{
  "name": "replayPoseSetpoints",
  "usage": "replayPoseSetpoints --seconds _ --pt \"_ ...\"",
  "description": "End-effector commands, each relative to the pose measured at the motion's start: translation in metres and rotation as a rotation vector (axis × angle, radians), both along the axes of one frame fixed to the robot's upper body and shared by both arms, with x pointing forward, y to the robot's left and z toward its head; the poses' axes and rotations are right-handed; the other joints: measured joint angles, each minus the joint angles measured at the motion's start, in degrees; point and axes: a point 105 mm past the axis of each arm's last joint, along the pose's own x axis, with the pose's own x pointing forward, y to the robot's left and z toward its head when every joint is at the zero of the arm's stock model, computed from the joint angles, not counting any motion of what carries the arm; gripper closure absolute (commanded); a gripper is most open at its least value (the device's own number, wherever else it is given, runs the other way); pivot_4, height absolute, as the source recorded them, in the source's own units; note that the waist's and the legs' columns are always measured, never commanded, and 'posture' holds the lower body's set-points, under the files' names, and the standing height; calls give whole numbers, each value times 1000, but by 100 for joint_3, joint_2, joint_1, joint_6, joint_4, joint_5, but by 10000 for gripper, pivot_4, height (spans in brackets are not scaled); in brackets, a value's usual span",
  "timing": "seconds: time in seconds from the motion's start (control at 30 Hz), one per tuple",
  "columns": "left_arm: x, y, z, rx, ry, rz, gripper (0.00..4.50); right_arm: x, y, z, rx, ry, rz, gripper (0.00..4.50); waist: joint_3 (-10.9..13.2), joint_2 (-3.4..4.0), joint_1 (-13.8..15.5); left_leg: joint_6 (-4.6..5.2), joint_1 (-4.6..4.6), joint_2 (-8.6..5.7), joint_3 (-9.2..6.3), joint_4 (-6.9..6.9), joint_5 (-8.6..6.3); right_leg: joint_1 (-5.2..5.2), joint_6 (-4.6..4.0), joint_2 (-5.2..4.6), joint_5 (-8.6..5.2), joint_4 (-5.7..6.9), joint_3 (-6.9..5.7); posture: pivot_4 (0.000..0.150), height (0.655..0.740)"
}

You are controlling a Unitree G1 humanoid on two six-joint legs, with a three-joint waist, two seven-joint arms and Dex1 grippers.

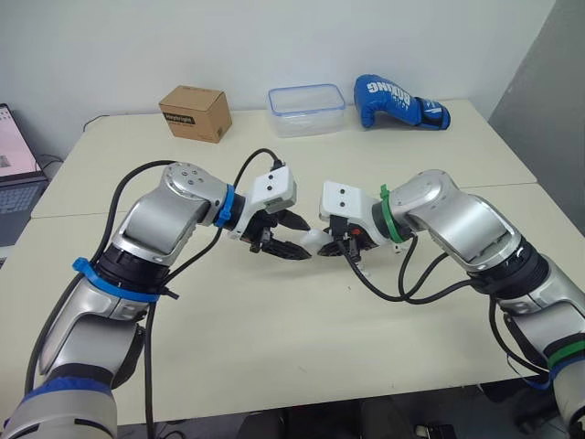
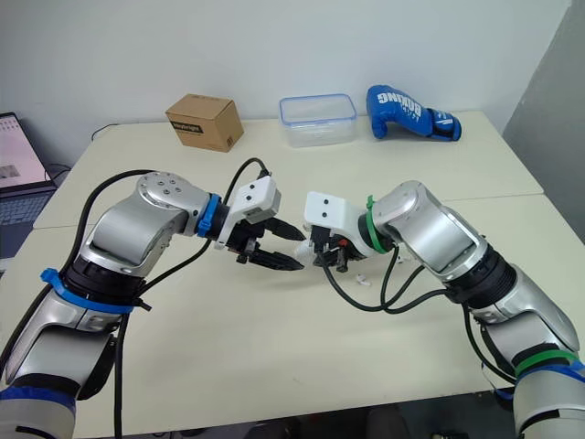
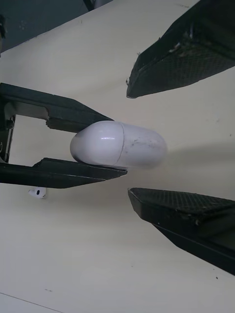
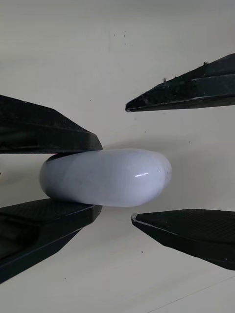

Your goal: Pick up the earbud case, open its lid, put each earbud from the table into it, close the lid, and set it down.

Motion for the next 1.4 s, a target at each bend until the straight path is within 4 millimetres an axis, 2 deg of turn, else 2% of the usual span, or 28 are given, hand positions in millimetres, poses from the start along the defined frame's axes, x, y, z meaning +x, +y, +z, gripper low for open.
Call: replayPoseSetpoints --seconds 0.03,0.17,0.53,0.57,0.6,0.73,0.9,0.97,1.17,1.4 --pt "2 -3 8 -12 -39 -10 23959 0 4 19 28 -54 14 37094 0 0 0 0 0 0 0 1 0 0 0 0 0 0 0 1500 7307" --pt "1 -4 6 -11 -35 -17 36355 0 6 23 44 -49 8 37094 0 0 -1 0 -1 0 1 1 0 -1 0 0 0 1 1 1500 7307" --pt "1 -4 7 -11 -36 -15 37057 -3 8 25 57 -29 13 37094 0 0 -2 0 -5 -1 1 2 0 -7 -1 -1 0 3 1 1500 7307" --pt "1 -4 7 -12 -34 -11 37057 -4 9 24 56 -21 17 29603 0 0 -3 0 -7 -1 1 3 0 -10 -1 -1 0 4 2 1500 7307" --pt "1 -4 7 -14 -32 -8 37057 -4 9 24 54 -24 19 27156 0 0 -3 0 -9 -1 2 3 0 -13 -1 -1 0 6 3 1500 7307" --pt "3 -3 10 -60 -42 22 37057 -2 3 22 49 -51 7 12862 0 0 -7 -2 -26 -1 1 10 1 -27 -1 -1 1 10 3 1500 7307" --pt "-1 4 14 -220 -76 48 37057 -3 -10 26 129 -35 10 12862 -1 0 -10 -3 -34 -2 1 11 1 -34 -2 -4 1 7 2 1500 7307" --pt "-3 10 9 -263 -50 72 37057 -5 -14 27 174 -14 13 12862 -1 0 -13 -4 -37 -2 0 13 2 -36 -3 -5 3 7 1 1500 7307" --pt "-7 21 9 -524 -110 132 37057 -10 -26 28 298 60 5 12862 -2 -1 -4 -4 -38 -3 0 15 2 -34 -4 -9 3 8 1 1500 7307" --pt "-16 25 -5 -625 -129 122 37057 -13 -28 28 466 82 -17 12862 -3 -2 20 -5 -36 -4 3 14 3 -32 -5 -11 4 7 2 1500 7307"
